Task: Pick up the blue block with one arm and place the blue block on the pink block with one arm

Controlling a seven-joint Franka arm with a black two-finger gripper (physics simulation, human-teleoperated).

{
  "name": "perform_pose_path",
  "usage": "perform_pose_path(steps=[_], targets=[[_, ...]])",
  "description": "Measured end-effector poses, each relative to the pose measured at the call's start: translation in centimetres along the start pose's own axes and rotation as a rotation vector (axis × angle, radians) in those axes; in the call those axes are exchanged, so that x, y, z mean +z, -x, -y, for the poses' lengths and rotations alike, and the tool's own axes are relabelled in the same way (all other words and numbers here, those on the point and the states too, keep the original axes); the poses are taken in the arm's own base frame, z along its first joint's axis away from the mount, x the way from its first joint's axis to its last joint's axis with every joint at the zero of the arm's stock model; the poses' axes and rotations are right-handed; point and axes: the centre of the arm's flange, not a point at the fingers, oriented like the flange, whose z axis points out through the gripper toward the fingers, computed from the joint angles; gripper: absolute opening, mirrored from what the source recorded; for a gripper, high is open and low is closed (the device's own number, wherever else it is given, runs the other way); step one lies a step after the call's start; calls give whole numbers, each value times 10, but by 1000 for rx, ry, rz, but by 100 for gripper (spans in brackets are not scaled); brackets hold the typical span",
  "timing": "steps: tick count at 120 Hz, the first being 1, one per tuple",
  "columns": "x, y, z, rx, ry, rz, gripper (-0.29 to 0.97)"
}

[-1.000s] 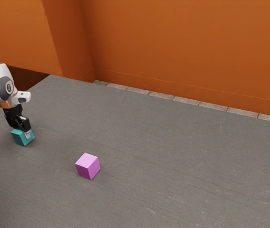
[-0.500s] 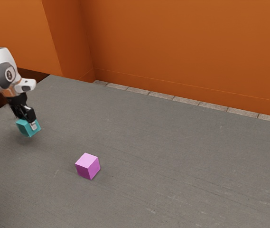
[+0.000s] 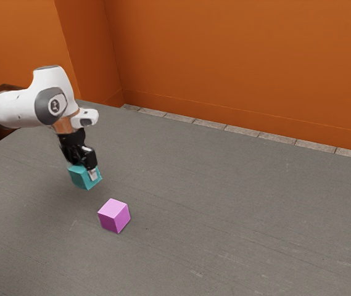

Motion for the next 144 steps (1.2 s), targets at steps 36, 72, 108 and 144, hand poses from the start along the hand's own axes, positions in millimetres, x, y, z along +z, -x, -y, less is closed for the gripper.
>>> perform_pose_path(steps=[36,72,108,144], targets=[[18,-13,-46,-85,-14,22,35],[30,-8,-73,-155,-36,47,34],[31,4,-106,-180,-69,62,34],[31,5,-124,-173,-105,63,34]])
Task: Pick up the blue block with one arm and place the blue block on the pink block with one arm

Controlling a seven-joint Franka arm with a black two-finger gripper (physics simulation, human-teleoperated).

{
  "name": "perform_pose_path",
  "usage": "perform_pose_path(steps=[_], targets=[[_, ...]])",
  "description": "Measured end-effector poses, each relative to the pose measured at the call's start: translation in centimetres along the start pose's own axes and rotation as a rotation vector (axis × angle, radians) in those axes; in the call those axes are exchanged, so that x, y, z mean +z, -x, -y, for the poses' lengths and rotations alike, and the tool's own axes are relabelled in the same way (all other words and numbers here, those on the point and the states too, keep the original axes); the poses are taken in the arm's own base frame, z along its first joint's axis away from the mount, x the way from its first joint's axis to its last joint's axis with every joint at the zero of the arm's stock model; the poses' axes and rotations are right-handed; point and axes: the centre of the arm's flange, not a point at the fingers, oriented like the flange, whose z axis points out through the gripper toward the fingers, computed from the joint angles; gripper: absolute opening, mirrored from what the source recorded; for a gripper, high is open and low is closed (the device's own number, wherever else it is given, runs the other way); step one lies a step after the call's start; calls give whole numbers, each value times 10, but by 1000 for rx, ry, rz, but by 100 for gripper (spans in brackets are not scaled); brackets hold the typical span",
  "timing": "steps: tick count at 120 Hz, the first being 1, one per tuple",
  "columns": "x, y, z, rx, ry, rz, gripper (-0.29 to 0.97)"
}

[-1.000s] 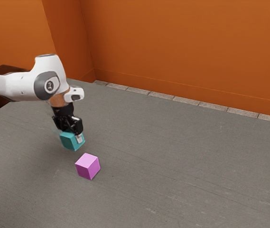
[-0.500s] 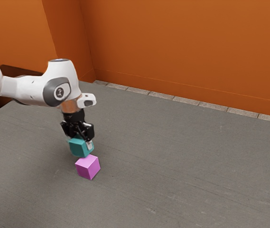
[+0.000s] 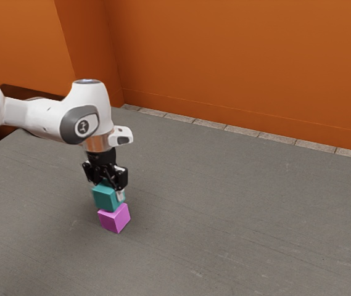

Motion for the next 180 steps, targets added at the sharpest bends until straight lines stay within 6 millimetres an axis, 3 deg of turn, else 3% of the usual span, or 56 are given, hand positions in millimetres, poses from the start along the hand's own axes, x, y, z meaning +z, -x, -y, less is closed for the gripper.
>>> perform_pose_path(steps=[65,105,120,139,149,180], targets=[[6,7,-9,0,-42,11,35],[3,6,-9,-5,-33,6,60],[-22,11,-11,-3,-60,-35,64],[-87,34,-29,-10,-117,-123,66],[-112,47,-40,-10,-134,-148,67],[-125,58,-36,-29,-141,-134,68]])
